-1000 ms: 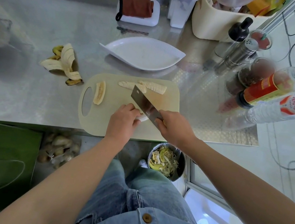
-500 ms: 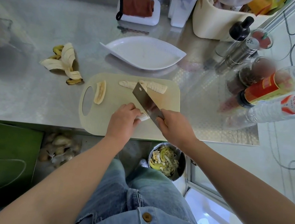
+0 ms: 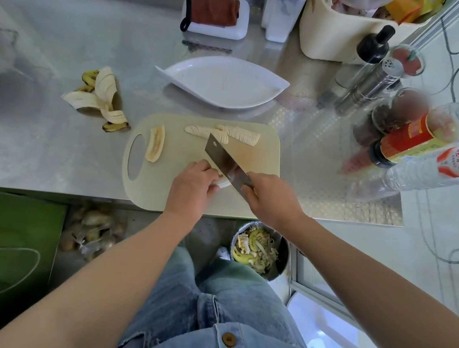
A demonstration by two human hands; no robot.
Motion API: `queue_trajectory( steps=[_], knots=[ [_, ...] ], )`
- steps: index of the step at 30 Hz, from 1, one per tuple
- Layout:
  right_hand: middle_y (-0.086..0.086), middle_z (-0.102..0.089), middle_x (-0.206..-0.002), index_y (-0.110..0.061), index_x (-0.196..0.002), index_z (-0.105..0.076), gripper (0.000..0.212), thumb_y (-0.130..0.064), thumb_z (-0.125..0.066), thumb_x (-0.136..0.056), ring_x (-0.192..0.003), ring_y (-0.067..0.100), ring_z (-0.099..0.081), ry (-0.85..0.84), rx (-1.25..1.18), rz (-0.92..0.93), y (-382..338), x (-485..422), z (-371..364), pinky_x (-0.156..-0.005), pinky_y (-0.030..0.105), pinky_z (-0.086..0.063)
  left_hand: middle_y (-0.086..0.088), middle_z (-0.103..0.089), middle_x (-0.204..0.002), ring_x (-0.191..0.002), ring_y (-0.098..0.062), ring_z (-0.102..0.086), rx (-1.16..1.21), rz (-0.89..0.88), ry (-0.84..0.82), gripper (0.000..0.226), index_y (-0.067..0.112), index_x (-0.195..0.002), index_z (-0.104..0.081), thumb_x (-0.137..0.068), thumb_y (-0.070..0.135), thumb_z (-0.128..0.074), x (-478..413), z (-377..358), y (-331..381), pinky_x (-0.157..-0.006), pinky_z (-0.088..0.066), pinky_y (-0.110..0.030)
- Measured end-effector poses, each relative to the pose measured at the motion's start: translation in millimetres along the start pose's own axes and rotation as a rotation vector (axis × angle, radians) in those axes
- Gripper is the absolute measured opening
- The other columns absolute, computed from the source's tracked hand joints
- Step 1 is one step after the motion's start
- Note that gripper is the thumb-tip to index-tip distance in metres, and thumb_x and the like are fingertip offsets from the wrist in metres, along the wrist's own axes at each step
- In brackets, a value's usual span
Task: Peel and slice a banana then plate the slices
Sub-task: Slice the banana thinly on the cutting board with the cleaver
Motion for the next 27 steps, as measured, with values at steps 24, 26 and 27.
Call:
queue_trajectory(
  steps=[24, 26, 27],
  knots=[
    [0.007, -0.059, -0.082, -0.01, -0.091, -0.054, 0.019, -0.024, -0.042, -0.097, -0.068, 0.023, -0.049, -0.009, 0.029, -0.02, 0, 2, -6, -0.059, 0.029, -0.035, -0.007, -0.061, -0.09, -0.081, -0.026, -0.054, 0.018, 0.003, 0.009, 0.009, 0.008, -0.084, -0.068, -0.077, 0.007, -0.073, 0, 1, 2, -0.063, -0.045, -0.037],
    [0.008, -0.061, -0.083, -0.01, -0.09, -0.054, 0.019, -0.024, -0.042, -0.097, -0.069, 0.026, -0.052, -0.012, 0.016, -0.031, 1, 3, -9, -0.058, 0.03, -0.038, -0.006, -0.062, -0.09, -0.081, -0.025, -0.054, 0.019, 0.0, 0.013, 0.009, 0.008, -0.085, -0.068, -0.077, 0.007, -0.073, 1, 1, 1, -0.064, -0.047, -0.037],
    [0.009, -0.061, -0.083, -0.01, -0.09, -0.054, 0.019, -0.025, -0.042, -0.097, -0.07, 0.027, -0.054, -0.015, 0.01, -0.036, 2, 2, -10, -0.058, 0.031, -0.038, -0.006, -0.062, -0.09, -0.081, -0.025, -0.054, 0.023, 0.001, 0.015, 0.009, 0.008, -0.085, -0.069, -0.078, 0.007, -0.073, 1, 1, 2, -0.064, -0.047, -0.037]
  ],
)
Point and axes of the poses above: each hand's wrist, its own x-axis away from the middle knuckle, its own z-axis out of the back of the hand, y = z × x, the point moved 4 cm from there along -x, towards the middle knuckle
